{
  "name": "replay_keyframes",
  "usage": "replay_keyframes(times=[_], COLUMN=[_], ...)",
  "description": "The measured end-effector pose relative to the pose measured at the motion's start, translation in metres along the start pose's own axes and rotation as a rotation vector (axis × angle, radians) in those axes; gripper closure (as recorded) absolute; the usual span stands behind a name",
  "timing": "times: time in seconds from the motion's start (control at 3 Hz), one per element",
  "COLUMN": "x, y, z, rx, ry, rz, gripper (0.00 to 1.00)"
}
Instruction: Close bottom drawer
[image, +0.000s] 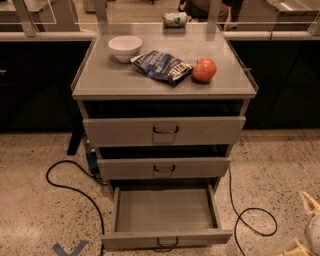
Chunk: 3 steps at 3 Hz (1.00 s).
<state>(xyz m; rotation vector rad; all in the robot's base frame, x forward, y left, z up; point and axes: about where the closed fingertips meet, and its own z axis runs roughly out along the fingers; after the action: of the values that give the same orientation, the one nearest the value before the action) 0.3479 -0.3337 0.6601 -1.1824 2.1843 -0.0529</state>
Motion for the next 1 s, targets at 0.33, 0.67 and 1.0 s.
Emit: replay_keyframes(times=[0.33, 0.67, 1.0], x=[-0.002, -0.003, 0.003], y=[-0.002, 0.033, 0.052], z=[0.006, 0.061, 0.081], rx=[0.022, -0.042, -0.064], ry=[0.047, 0.147, 0.189], rz=[-0.059, -0.177, -0.234], gripper=[0.0, 0.0, 0.0])
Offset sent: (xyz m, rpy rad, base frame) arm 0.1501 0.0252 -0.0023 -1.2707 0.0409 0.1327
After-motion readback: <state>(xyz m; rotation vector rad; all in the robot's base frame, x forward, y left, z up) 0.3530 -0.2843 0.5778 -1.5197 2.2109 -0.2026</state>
